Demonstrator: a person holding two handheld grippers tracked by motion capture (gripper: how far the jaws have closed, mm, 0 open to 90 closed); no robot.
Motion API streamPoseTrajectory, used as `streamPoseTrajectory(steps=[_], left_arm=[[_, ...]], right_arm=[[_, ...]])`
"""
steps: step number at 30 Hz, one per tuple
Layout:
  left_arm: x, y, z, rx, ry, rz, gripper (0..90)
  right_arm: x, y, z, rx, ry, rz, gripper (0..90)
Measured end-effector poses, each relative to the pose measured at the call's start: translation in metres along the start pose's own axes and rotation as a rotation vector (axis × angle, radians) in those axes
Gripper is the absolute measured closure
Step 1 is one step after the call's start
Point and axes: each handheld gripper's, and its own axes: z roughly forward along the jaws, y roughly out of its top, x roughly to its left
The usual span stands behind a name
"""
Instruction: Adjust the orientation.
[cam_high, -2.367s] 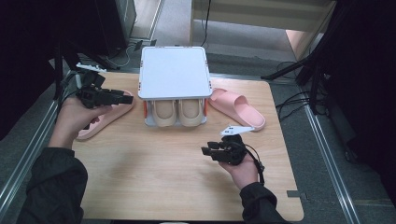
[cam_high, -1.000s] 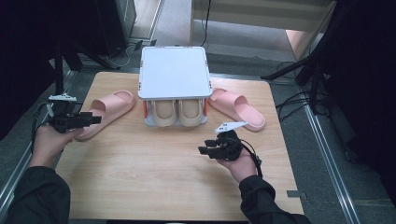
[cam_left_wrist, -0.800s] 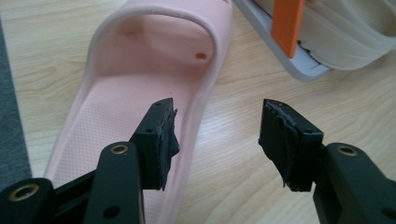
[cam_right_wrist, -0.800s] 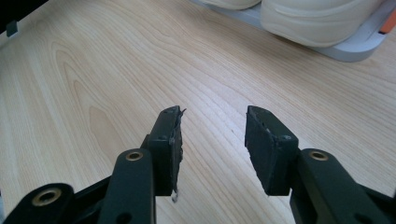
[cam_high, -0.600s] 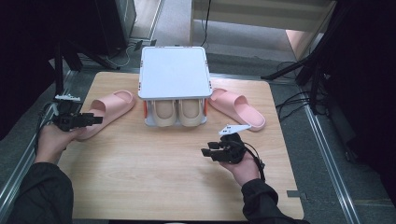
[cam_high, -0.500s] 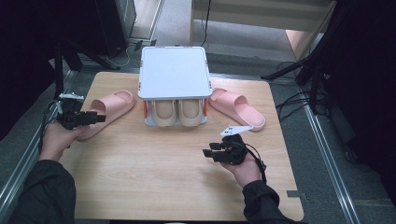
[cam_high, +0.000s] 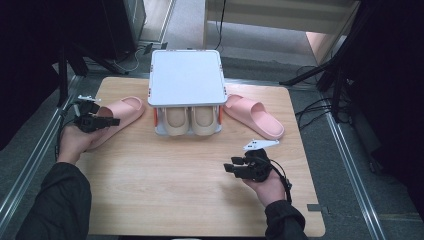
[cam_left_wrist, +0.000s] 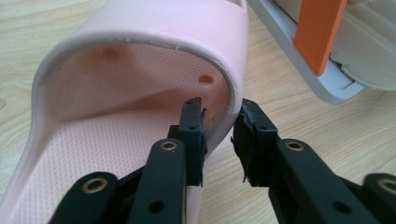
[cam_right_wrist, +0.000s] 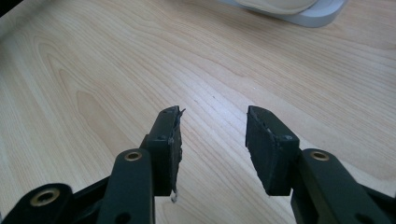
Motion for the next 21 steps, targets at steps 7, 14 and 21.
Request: streamPoseTrajectory(steps=[7,14,21], left_arm=[[-0.002,0.007,-0.007,-0.010,0.021,0.008,84.5],[-0.005,0.013,-0.024,-0.055,-0.006,-0.033,85.3],[-0.015,0.014,-0.038,-0.078,-0.017,-0.041,85.3]], right_arm=[[-0.002,-0.003,-0.003,-0.007,-0.008,0.013,56.3],[-0.001,-0.002,-0.001,-0.003,0.003,0.014,56.3],[0.001,0.002,0.003,0.003,0.019,0.005,55.9]])
